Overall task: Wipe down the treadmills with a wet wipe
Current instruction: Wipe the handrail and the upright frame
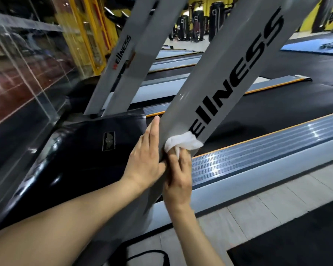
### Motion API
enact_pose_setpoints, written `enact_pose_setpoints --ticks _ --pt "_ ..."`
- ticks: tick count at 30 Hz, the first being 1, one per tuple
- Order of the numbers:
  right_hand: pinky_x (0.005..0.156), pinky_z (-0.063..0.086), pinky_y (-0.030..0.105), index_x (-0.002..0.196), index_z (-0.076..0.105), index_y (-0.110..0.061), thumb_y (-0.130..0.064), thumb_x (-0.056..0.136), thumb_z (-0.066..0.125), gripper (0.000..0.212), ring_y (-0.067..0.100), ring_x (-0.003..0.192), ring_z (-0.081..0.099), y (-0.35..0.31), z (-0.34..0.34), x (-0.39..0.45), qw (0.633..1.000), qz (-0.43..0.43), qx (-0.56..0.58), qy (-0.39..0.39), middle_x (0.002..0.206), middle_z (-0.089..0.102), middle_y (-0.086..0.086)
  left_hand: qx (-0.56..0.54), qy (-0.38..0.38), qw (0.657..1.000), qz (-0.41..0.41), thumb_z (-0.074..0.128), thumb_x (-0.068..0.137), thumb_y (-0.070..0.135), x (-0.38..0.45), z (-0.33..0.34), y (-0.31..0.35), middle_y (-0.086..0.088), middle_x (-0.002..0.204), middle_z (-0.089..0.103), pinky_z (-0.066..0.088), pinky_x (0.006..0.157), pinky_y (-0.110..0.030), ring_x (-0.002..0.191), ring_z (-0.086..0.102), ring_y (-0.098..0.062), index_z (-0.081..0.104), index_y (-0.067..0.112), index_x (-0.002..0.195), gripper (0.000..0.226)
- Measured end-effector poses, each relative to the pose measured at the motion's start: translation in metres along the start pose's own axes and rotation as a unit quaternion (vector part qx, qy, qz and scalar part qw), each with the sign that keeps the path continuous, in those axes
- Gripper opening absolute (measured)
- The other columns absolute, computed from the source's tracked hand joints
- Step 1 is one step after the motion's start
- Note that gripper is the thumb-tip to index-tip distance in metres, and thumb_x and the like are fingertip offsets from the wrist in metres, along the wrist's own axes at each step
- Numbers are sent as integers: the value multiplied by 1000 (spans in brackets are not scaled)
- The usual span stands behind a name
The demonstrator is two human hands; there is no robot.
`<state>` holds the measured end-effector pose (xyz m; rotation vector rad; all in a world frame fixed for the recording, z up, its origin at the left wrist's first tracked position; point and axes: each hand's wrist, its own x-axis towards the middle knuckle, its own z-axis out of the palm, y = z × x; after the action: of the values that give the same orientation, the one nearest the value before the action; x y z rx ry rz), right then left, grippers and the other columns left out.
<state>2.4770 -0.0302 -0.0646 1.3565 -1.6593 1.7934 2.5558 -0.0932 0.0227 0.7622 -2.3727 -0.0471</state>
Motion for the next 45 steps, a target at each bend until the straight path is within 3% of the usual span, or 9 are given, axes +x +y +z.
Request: enact_pose_setpoints --ticks 3,7,16,20,25,28,32,40,45 --pt "112 39 53 139 51 -10 -10 104 48 35 42 140 41 2 -14 45 995 -65 -68 24 145 48 23 4 -10 1000 23 78 79 22 0 0 -1 -9 170 10 24 124 -35 155 18 -22 -1 6 161 115" --pt "119 31 49 142 56 -12 -9 108 37 39 32 150 28 -23 -36 110 979 -128 -157 9 157 36 15 -46 -18 998 29 70 90 38 -4 -13 -7 -3 169 16 29 122 -38 149 28 -22 1 17 163 103" --pt "117 34 47 123 67 -1 -7 94 47 36 33 133 52 -56 12 -8 893 -287 -258 -230 132 62 19 -15 -54 996 -75 69 91 22 -177 1 -81 -1 170 13 35 120 -45 155 19 -16 16 11 162 90" --pt "118 32 45 109 71 -4 -8 88 48 32 33 117 61 -62 6 31 878 -288 -322 -206 112 68 16 -8 -124 989 -81 66 94 28 -217 4 -99 8 170 -15 27 124 -43 157 -3 -12 -7 18 162 101" --pt "120 27 47 117 67 0 -8 91 42 37 37 121 57 -62 2 60 871 -238 -404 -145 113 65 19 -30 -129 987 -94 61 97 29 -220 1 -98 14 168 -21 24 126 -40 156 -10 -8 -10 22 162 97" --pt "114 35 49 116 67 5 -5 87 42 39 42 114 59 -72 26 -4 866 -273 -358 -218 116 64 25 -29 -140 986 -90 65 93 27 -222 3 -103 11 168 -21 23 126 -39 156 -10 -8 -8 19 161 100" --pt "119 32 44 125 67 -3 -7 92 36 45 32 133 53 -74 25 -42 862 -285 -296 -296 135 61 16 -16 -142 986 -87 65 92 31 -227 3 -108 5 170 -12 27 124 -42 157 1 -12 4 15 162 95" --pt "120 30 47 149 46 -9 4 102 39 49 30 149 29 -27 -30 45 950 -137 -268 -81 156 39 16 -5 -74 997 17 58 94 21 -162 -1 -76 1 171 1 24 125 -43 158 5 -18 8 18 164 85" --pt "119 31 48 155 33 -18 1 98 43 60 23 152 23 -24 2 -2 986 155 -57 30 160 30 13 -14 -70 997 -11 62 93 23 -148 7 -55 -1 171 -14 18 126 -52 158 -8 -22 -5 19 163 97"
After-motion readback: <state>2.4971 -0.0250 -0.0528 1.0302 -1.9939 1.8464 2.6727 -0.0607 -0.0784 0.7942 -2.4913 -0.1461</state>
